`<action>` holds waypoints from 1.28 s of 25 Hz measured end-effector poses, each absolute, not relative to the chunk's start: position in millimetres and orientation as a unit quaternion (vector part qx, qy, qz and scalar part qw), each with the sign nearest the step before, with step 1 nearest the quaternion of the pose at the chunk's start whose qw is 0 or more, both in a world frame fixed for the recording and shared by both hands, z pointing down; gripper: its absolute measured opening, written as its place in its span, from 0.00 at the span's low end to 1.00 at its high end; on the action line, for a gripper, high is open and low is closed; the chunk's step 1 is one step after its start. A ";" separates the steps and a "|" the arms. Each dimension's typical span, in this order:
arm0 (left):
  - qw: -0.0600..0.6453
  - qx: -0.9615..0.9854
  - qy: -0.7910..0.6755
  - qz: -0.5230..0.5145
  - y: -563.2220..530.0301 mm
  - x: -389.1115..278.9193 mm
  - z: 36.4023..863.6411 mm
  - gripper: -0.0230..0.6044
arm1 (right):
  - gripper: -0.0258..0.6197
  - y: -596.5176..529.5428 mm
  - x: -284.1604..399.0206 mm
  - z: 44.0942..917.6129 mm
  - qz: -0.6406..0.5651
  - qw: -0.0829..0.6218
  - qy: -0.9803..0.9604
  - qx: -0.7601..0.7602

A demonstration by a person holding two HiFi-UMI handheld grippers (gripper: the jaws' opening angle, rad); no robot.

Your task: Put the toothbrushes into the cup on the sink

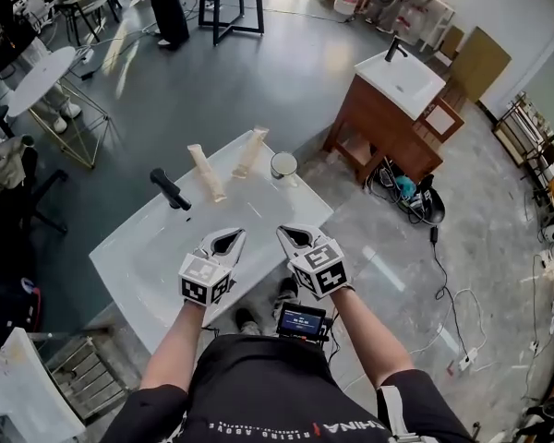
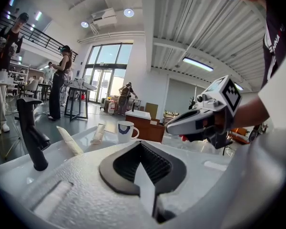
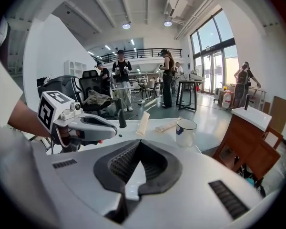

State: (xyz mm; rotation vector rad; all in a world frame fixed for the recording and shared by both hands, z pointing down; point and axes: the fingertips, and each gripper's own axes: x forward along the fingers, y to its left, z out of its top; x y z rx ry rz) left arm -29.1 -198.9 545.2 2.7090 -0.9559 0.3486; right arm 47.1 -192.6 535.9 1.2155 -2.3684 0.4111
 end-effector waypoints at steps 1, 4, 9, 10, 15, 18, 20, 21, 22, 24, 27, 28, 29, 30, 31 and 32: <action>0.124 0.928 -0.331 0.118 -200.3 -31.4 544.3 0.04 | 0.05 -195.3 44.9 534.6 0.147 0.221 -0.859 0.437; 0.124 0.923 -0.345 0.115 -207.1 -39.2 543.6 0.04 | 0.05 -202.1 37.3 530.7 0.144 0.215 -0.865 0.430; 0.127 0.920 -0.354 0.115 -210.9 -47.0 545.5 0.04 | 0.05 -207.0 29.9 534.5 0.143 0.218 -0.869 0.421; 0.127 0.919 -0.354 0.116 -211.8 -48.5 546.2 0.04 | 0.05 -208.5 28.6 534.2 0.142 0.218 -0.870 0.419; 0.129 0.917 -0.357 0.122 -213.2 -52.7 549.2 0.04 | 0.05 -212.4 24.0 536.2 0.144 0.222 -0.872 0.411; 0.130 0.914 -0.363 0.123 -215.8 -57.6 550.5 0.04 | 0.05 -214.3 20.3 540.6 0.146 0.227 -0.874 0.403; 0.133 0.911 -0.370 0.123 -219.7 -61.5 550.5 0.04 | 0.05 -217.2 17.1 542.6 0.143 0.234 -0.876 0.396; 0.134 0.910 -0.374 0.123 -222.0 -63.1 550.5 0.04 | 0.05 -219.4 15.6 543.6 0.141 0.238 -0.878 0.392; 0.135 0.908 -0.377 0.123 -224.6 -64.6 550.5 0.04 | 0.05 -222.5 14.2 544.8 0.137 0.242 -0.879 0.388; 0.137 0.904 -0.385 0.123 -230.4 -67.6 550.7 0.04 | 0.05 -230.4 10.6 548.2 0.130 0.251 -0.882 0.378; 0.140 0.897 -0.401 0.122 -240.8 -74.5 554.7 0.04 | 0.05 -245.1 1.2 556.4 0.117 0.266 -0.888 0.357; 0.142 0.894 -0.407 0.121 -244.6 -77.3 556.2 0.04 | 0.05 -250.2 -3.3 559.9 0.113 0.271 -0.890 0.349; 0.144 0.891 -0.414 0.120 -248.2 -80.0 557.6 0.04 | 0.05 -255.2 -8.0 563.6 0.110 0.277 -0.892 0.340; 0.146 0.888 -0.420 0.119 -251.2 -82.5 559.1 0.04 | 0.05 -260.2 -12.6 567.4 0.107 0.283 -0.894 0.332; 0.149 0.885 -0.426 0.120 -253.9 -84.4 561.1 0.04 | 0.05 -265.5 -17.0 571.0 0.103 0.287 -0.895 0.324; 0.151 0.882 -0.431 0.121 -256.7 -86.0 563.6 0.04 | 0.05 -271.3 -21.3 574.5 0.099 0.291 -0.897 0.317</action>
